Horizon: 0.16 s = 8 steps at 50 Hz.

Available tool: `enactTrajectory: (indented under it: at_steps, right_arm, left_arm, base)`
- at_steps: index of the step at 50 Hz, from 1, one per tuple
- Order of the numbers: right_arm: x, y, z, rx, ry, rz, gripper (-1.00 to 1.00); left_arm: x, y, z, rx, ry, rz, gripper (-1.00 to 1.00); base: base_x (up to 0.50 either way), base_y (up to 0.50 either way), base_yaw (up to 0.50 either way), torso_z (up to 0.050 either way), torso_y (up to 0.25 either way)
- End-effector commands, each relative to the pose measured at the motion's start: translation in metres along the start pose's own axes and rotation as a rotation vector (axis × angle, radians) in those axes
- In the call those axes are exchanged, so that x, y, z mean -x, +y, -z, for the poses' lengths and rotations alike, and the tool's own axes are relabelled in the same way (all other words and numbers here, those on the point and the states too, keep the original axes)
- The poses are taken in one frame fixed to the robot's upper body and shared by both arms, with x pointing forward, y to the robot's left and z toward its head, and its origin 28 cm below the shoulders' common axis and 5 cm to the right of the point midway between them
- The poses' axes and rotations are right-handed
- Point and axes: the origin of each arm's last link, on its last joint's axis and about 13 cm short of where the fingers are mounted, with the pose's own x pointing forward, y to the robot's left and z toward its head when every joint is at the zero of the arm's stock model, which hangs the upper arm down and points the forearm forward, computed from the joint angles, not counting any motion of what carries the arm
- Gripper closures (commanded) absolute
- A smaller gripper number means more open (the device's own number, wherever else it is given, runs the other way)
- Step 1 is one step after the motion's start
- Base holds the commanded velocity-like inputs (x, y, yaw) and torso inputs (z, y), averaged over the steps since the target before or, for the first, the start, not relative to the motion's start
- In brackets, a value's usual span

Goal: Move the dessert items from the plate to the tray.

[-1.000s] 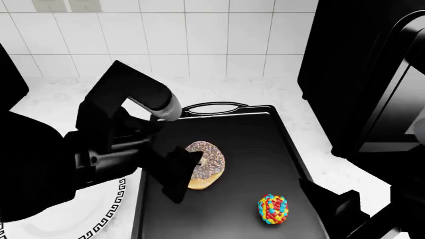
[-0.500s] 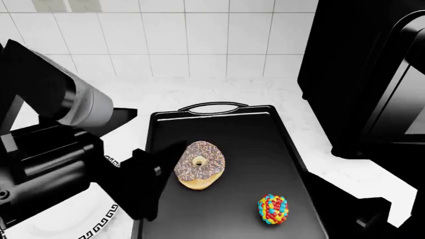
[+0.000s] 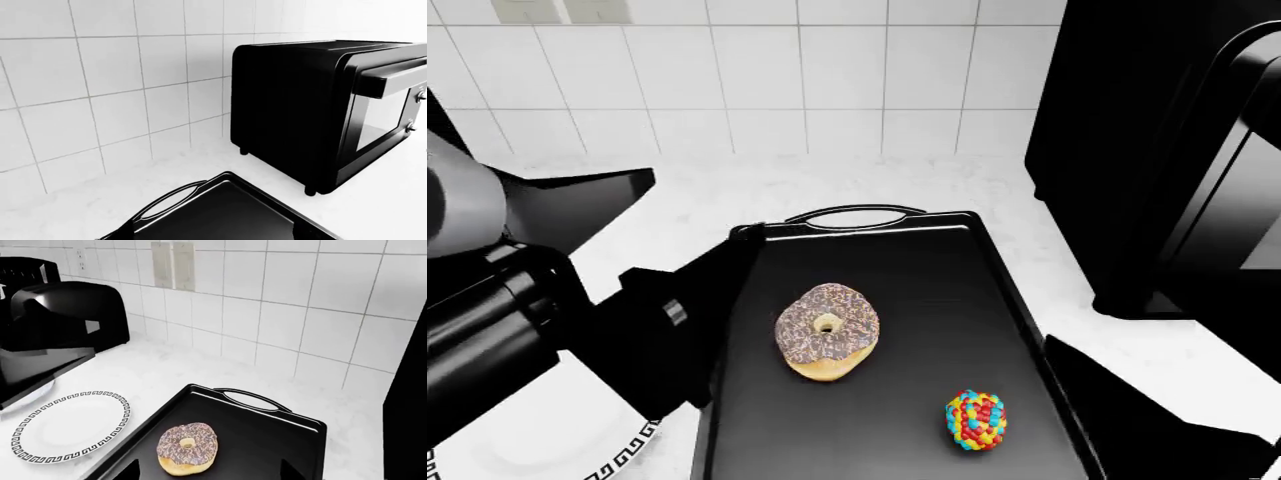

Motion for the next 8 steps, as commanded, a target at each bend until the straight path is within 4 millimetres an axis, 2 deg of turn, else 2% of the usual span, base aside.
enactTrajectory:
  at_steps: [1, 8]
  right_arm:
    - [0.0204, -0.0032, 0.0125, -0.02, -0.115, 0.144, -1.0]
    - [0.0283, -0.0019, 0.0101, -0.021, -0.165, 0.173, -1.0]
  left_arm:
    - [0.0021, 0.0045, 0.0078, -0.018, -0.075, -0.043, -1.0]
    - [0.0029, 0.0054, 0.009, -0.015, -0.093, -0.054, -1.0]
  base:
    - [0.0, 0.0, 0.0, 0.0, 0.0]
    - [0.0, 0.0, 0.0, 0.0, 0.0]
